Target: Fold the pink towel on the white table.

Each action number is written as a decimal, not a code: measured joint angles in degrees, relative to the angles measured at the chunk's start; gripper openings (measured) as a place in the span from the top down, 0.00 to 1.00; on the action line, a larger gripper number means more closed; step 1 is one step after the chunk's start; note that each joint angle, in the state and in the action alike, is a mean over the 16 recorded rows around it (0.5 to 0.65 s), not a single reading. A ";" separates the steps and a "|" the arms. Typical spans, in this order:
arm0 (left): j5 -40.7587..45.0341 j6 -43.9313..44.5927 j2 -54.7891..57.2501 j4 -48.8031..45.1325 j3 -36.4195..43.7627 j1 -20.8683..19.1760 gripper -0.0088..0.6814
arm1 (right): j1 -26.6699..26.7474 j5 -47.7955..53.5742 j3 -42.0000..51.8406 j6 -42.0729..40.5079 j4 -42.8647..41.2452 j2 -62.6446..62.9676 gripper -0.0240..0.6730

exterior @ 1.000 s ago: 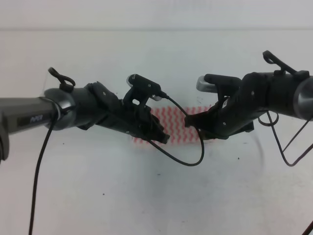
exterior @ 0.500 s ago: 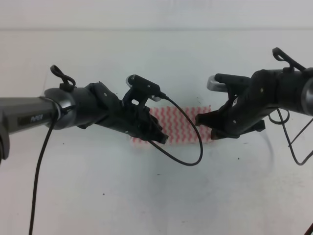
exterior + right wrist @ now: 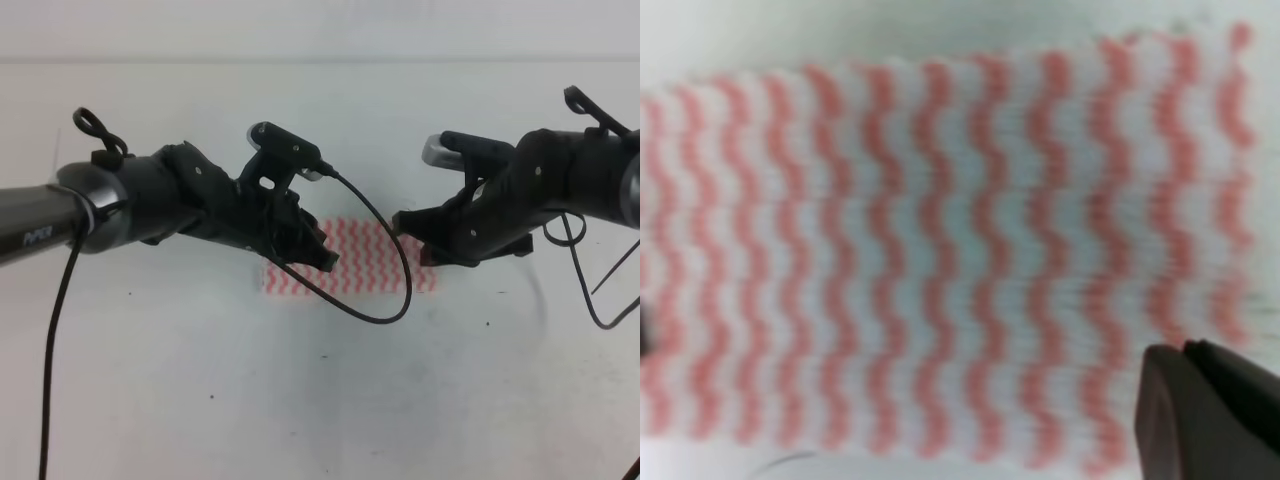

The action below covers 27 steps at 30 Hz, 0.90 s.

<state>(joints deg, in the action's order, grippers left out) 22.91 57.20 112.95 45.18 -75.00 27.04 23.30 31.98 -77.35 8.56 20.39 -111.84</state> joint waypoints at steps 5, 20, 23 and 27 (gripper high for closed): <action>-1.10 0.00 -0.17 -0.31 0.04 0.01 0.99 | 0.31 -1.02 -0.50 -3.25 3.84 -0.51 0.99; -3.84 0.00 3.54 -0.73 0.10 0.01 0.99 | 0.70 -2.75 -1.91 -7.02 7.34 -3.75 0.99; -3.51 0.00 4.15 -0.74 0.09 0.00 0.99 | 0.69 -2.79 -2.09 -7.02 7.17 -4.36 0.99; -2.55 -0.01 4.46 -0.75 0.08 0.00 0.99 | 0.67 -2.42 -2.13 -7.02 6.95 -5.01 0.99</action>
<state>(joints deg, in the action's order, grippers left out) 20.35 57.19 117.42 44.43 -74.92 27.04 23.97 29.56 -79.48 1.54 27.34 -116.85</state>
